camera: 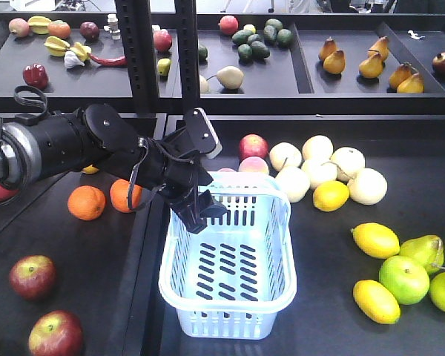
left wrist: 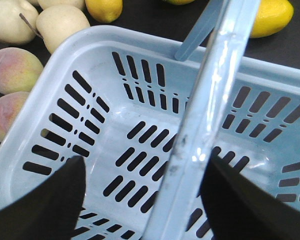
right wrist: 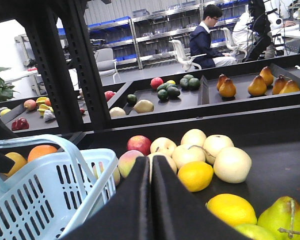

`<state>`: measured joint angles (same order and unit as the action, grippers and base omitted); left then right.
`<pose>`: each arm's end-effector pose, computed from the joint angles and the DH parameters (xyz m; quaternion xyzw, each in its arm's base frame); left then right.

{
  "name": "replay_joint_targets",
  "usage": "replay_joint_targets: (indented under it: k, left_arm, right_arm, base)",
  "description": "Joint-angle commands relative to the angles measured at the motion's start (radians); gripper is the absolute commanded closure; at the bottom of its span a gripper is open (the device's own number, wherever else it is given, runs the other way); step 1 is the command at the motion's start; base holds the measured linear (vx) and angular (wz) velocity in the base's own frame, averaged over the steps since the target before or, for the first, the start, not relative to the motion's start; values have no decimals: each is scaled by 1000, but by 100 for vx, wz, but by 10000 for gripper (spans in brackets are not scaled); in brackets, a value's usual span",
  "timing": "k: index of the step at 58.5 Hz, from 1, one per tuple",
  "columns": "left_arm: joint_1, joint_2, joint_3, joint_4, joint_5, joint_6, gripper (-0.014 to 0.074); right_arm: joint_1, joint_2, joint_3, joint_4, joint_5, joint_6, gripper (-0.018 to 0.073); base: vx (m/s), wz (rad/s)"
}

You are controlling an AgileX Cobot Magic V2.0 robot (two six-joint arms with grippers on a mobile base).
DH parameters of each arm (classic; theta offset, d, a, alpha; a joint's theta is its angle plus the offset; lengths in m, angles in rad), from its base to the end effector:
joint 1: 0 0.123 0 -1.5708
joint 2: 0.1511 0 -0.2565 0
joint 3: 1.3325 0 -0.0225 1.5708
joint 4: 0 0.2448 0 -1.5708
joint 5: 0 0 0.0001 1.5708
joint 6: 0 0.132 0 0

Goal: Pick three apples into basket with both arms
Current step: 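Lower the left gripper and close it on the basket handle, then lift the light-blue basket by its handle with the left gripper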

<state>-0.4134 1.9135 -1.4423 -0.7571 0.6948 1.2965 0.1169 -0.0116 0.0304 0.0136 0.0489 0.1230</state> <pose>0.3685 -0.2251 0.1830 0.5371 0.7557 -0.1733 0.3322 0.1198 0.0142 0.2003 0.0067 0.7001 0.0905 0.7082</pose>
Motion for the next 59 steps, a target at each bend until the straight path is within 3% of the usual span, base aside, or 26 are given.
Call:
replay_joint_targets:
  k: [1, 17, 31, 41, 50, 59]
  left_arm:
    - [-3, -52, -31, -41, -23, 2, 213]
    - [-3, -79, -31, -72, 30, 1, 605]
    - [-3, -183, -31, -231, 72, -6, 604]
    - [-3, -286, -31, -287, 137, -49, 604]
    - [-3, -392, -31, -258, 204, -225, 604]
    - [-3, -484, -26, -141, 273, -359, 604]
  right_arm:
    - [-7, -12, 11, -2, -73, -4, 564]
    - [-7, -12, 11, -2, -73, -4, 564]
    - [-7, -12, 11, -2, -73, -4, 564]
    - [-7, -12, 11, -2, -73, -4, 564]
    - [-7, -12, 11, -2, -73, -4, 564]
    - [-7, -12, 11, -2, -73, -4, 564]
  base:
    - [0, 0]
    - [0, 0]
    - [0, 0]
    - [0, 0]
    - [0, 0]
    - [0, 0]
